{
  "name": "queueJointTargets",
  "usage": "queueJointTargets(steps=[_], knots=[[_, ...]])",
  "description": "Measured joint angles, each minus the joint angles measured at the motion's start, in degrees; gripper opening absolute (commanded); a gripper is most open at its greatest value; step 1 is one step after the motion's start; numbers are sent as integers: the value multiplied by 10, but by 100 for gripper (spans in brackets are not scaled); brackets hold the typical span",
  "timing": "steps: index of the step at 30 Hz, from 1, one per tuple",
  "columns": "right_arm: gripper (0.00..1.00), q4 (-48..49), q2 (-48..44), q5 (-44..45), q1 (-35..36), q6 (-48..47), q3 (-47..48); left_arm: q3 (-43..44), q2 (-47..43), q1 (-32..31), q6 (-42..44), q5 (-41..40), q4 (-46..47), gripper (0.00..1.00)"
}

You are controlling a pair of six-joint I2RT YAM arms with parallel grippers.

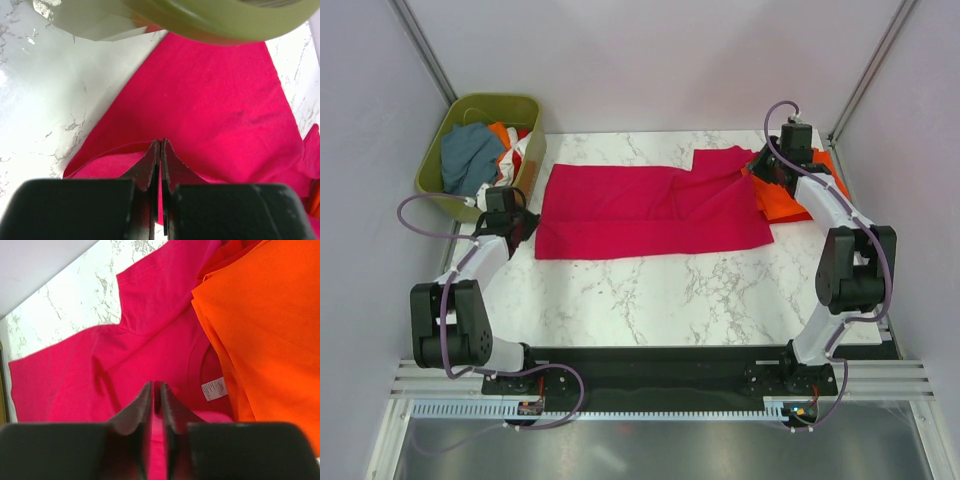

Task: Fold and stack the t-shirts
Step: Fold the tshirt

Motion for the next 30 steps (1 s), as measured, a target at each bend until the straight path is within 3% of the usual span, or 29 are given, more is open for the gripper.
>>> queueJointTargets(steps=[1, 5, 6, 8, 9, 19, 25, 30], knots=[[45, 0, 6, 0, 0, 0, 3, 0, 4, 0, 0, 0, 1, 3], [63, 5, 18, 5, 0, -5, 9, 7, 17, 0, 3, 11, -2, 16], [66, 8, 18, 6, 0, -7, 9, 10, 19, 0, 5, 14, -5, 27], [67, 19, 11, 9, 0, -7, 1, 17, 17, 0, 10, 21, -9, 36], [67, 24, 7, 10, 0, -7, -5, 19, 14, 0, 13, 23, -10, 49], [65, 70, -146, 34, 1, 11, -182, 6, -97, 0, 29, 21, -28, 53], [58, 113, -283, 72, 1, 56, -345, -78, -177, 0, 13, 22, -36, 49], [58, 161, -334, 94, 1, 103, -474, -158, -220, 0, -22, 24, -35, 47]])
